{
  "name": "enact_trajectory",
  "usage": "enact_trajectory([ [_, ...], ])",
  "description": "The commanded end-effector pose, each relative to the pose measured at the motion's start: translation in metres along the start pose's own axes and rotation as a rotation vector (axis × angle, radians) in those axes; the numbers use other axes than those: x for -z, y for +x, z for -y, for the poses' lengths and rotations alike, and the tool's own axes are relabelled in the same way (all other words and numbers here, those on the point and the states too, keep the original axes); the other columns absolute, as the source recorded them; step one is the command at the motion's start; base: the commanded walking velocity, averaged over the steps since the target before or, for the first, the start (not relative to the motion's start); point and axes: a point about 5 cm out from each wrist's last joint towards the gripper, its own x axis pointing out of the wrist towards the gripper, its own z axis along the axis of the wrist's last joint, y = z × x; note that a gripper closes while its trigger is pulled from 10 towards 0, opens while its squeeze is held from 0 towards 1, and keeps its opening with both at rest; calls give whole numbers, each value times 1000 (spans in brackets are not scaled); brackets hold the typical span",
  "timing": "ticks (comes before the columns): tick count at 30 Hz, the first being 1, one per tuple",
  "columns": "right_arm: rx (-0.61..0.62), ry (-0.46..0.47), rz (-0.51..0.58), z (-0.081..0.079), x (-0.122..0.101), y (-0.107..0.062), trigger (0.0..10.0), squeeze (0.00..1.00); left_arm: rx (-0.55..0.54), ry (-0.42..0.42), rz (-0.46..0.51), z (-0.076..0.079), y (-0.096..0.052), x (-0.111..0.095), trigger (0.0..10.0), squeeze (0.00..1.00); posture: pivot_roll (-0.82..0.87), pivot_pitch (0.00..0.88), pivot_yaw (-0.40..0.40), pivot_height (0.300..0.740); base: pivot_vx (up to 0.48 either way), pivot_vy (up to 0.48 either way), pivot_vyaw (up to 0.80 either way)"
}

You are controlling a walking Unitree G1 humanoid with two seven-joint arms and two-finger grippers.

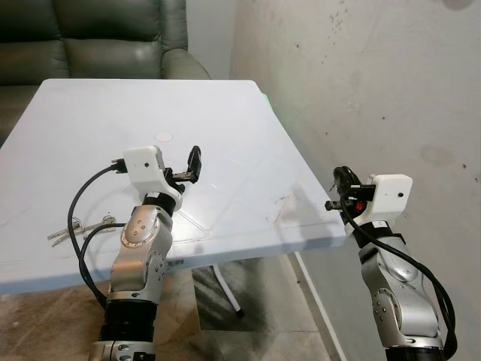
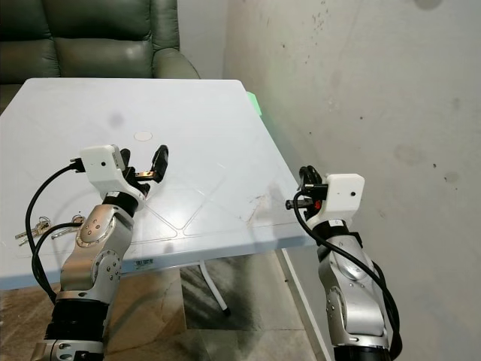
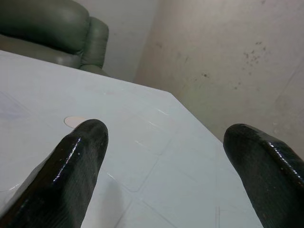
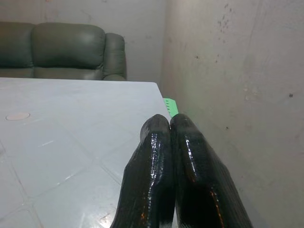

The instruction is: Hang keys on a hook

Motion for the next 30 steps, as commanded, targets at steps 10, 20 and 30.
enact_trajectory([
  [10,23,3,9,4,-4,-2,10000,0,15,-28,-11,5,3,-1,10000,0,114,7,-63,740,0,202,-693],
  [20,21,3,3,3,-3,-2,10000,0,-26,-42,-32,2,4,1,10000,0,116,4,-66,740,0,48,-689],
  [30,14,-1,3,2,-4,0,10000,0,-29,-34,-38,2,5,1,10000,0,118,0,-71,740,0,0,-688],
])
